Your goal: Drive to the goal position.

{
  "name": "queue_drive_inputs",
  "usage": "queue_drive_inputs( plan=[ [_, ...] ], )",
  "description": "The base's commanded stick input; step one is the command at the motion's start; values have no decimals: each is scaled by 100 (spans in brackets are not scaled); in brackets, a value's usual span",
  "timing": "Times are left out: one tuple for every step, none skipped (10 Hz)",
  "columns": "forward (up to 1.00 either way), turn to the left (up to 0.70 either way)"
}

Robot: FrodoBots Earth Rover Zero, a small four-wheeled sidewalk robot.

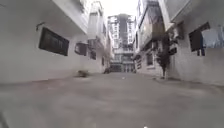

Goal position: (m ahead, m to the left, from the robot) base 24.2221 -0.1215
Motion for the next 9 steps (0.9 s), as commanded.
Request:
queue_drive_inputs(
  plan=[
    [100,-30],
    [100,-33],
    [100,-35],
    [100,-35],
    [100,-5],
    [100,5],
    [100,5],
    [100,5],
    [100,5]
  ],
)
